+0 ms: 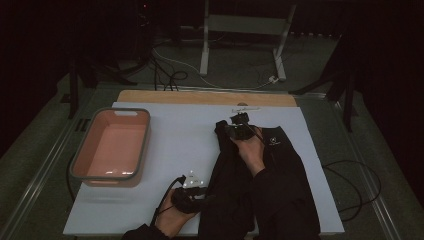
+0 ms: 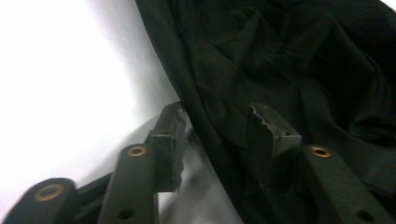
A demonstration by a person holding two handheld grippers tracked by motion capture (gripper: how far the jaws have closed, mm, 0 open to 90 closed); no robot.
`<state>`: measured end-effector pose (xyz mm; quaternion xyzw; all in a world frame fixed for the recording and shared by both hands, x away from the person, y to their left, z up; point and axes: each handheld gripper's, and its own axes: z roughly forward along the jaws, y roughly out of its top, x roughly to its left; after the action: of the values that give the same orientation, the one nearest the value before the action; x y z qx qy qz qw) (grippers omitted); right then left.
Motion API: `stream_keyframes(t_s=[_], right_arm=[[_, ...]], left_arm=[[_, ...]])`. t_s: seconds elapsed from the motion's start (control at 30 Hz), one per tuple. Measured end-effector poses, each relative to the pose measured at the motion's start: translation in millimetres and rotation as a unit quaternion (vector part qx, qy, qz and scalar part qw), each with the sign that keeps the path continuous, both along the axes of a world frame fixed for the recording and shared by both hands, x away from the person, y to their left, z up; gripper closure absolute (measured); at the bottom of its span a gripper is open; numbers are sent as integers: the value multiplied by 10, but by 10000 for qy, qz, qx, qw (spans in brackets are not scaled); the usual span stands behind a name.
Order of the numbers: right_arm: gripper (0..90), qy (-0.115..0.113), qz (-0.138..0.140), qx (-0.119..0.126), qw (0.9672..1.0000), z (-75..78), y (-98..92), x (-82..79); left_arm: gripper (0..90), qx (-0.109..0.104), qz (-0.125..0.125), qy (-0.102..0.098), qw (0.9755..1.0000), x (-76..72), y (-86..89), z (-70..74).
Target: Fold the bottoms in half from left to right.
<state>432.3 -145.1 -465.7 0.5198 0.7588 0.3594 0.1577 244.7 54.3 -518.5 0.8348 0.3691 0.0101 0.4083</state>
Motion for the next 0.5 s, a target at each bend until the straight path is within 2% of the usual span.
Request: stream_keyframes(t_s=[0.1,0.2,0.27,0.3,0.5], right_arm=[[861,-2,-44,24,10000,14,-24,25],[861,-20,-61,31,10000,23,-21,45],[862,-42,-26,35,10000,29,-15,56],[862,-60,-4,22,10000,28,-12,61],[863,-29,117,-7,9999,-5,83,85]], left_arm=[[660,-157,-158,238,9995,-26,-45,-19],[737,-147,-404,321,9986,-78,-106,-16],[843,-120,-503,301,9982,-114,-128,14],[889,-198,-539,291,9979,-130,-125,45],[896,-547,-615,-106,9966,-208,11,350]])
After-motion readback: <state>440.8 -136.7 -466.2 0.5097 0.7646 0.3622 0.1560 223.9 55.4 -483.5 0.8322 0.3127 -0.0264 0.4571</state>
